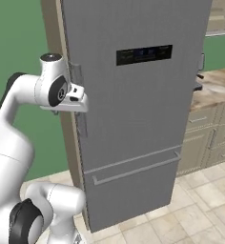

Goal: Gather the squash and mushroom from the fridge and place them on a tray on the dining counter. Then gather the chicken drumstick and fish from the fridge and place them on the other tray.

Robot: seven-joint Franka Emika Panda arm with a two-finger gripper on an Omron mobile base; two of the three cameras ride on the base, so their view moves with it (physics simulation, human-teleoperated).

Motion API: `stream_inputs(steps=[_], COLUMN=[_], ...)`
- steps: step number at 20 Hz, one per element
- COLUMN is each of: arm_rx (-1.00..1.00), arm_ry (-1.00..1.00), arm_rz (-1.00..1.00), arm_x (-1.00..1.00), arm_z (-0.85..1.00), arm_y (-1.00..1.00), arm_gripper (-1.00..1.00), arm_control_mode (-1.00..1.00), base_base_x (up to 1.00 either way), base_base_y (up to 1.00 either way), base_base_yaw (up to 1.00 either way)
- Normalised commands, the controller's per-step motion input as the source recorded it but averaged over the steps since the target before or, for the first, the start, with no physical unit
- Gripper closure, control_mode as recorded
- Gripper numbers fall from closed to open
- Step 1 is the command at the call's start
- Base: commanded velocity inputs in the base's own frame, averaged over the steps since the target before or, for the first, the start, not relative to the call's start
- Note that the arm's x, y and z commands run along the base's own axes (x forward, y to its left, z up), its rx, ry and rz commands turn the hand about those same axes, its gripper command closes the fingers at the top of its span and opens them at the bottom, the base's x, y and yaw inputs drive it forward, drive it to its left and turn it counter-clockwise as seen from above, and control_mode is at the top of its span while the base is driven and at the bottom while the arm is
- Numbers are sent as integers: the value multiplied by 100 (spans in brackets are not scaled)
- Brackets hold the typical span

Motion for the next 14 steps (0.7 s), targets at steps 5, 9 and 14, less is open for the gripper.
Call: stream_inputs(steps=[5,9,14], arm_rx=[0,0,0], arm_ry=[0,0,-2], arm_rz=[0,0,-1], arm_x=[0,0,9], arm_z=[0,0,-5], arm_y=[0,0,2], arm_gripper=[-100,-100,-100], arm_control_mode=[100,100,-100], base_base_x=[16,11,0], base_base_y=[27,1,2], base_base_yaw=[-22,-16,-2])
